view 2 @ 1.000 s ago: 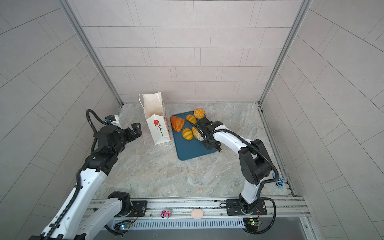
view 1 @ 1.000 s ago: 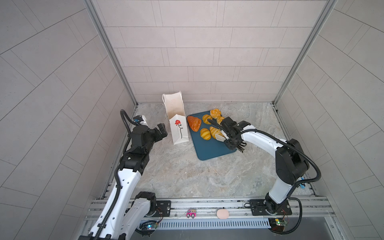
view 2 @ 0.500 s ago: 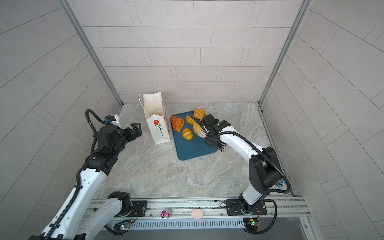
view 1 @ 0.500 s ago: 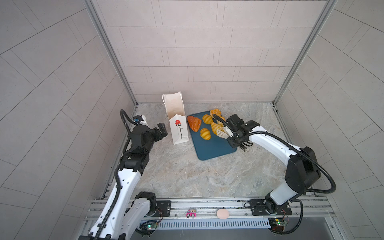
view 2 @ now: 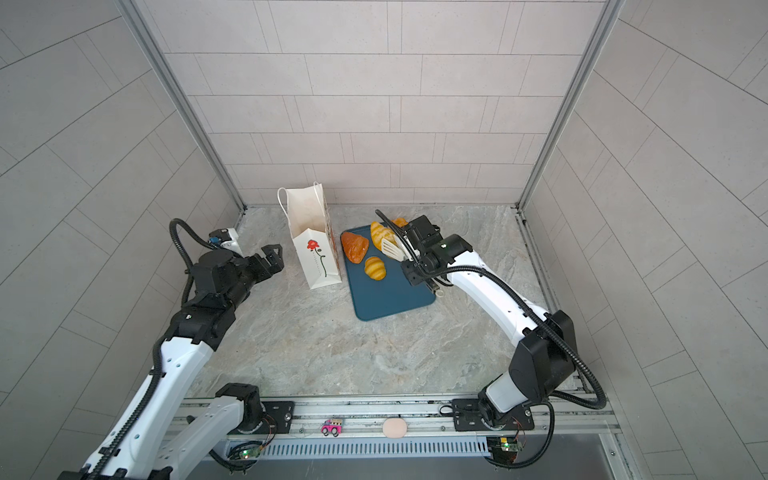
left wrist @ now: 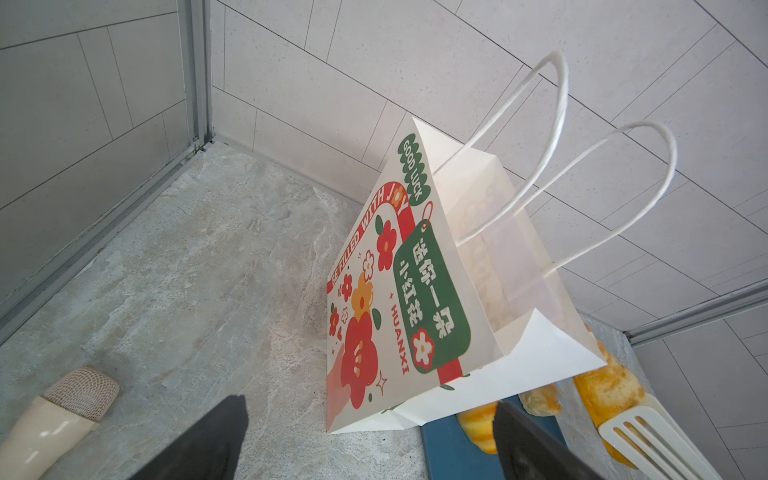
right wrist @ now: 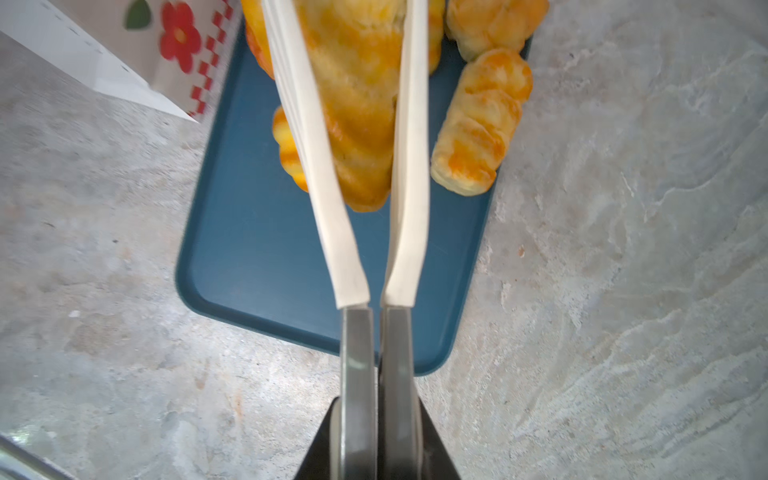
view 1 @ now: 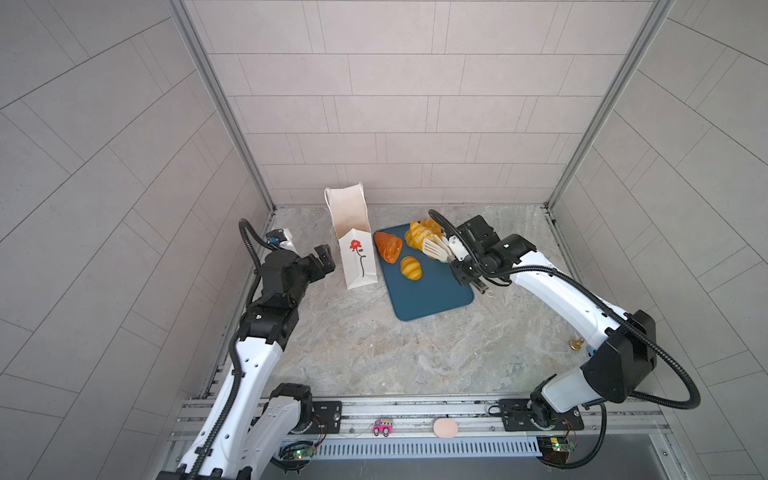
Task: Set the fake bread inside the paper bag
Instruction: 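Lift the croissant in the tongs and carry it toward the bag, then lower the croissant in the tongs down into the paper bag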
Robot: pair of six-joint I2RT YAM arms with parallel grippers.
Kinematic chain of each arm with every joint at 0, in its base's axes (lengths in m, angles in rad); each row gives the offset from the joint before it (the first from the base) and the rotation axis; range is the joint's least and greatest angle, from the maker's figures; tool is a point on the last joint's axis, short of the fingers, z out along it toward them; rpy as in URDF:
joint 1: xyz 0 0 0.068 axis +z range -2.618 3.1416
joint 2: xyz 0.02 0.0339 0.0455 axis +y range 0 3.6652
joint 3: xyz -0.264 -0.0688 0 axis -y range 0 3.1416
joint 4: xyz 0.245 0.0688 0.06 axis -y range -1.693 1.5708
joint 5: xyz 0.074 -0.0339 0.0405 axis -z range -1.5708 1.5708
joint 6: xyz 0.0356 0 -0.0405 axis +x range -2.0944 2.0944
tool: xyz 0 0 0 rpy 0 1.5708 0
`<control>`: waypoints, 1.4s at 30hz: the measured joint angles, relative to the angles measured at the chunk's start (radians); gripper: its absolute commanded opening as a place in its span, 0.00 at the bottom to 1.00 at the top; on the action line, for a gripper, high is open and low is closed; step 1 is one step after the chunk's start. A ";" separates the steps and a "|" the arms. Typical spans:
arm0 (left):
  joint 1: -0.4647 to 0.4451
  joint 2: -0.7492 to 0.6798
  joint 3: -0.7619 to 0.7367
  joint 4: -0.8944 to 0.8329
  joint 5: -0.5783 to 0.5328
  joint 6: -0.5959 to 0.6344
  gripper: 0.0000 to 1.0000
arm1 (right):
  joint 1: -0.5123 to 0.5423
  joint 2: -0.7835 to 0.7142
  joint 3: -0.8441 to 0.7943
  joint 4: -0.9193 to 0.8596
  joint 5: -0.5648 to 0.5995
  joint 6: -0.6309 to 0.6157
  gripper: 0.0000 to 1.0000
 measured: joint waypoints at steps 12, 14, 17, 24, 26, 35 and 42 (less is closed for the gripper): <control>0.000 0.000 0.000 0.000 0.001 0.000 1.00 | 0.069 -0.049 0.115 0.095 -0.126 0.046 0.15; 0.000 0.000 0.000 0.000 0.004 0.000 1.00 | 0.077 -0.049 0.129 0.112 -0.145 0.054 0.15; 0.000 0.000 0.000 0.000 0.007 0.000 1.00 | 0.087 -0.045 0.171 0.121 -0.163 0.067 0.16; 0.000 0.000 -0.003 0.000 0.015 0.000 1.00 | 0.130 -0.005 0.303 0.154 -0.194 0.097 0.18; 0.000 0.000 -0.003 0.000 0.018 0.000 1.00 | 0.145 0.021 0.337 0.170 -0.208 0.109 0.18; 0.000 0.000 -0.003 0.000 0.024 0.000 1.00 | 0.220 0.194 0.503 0.193 -0.222 0.167 0.18; 0.000 0.000 -0.003 -0.001 0.024 0.000 1.00 | 0.253 0.297 0.584 0.193 -0.211 0.218 0.19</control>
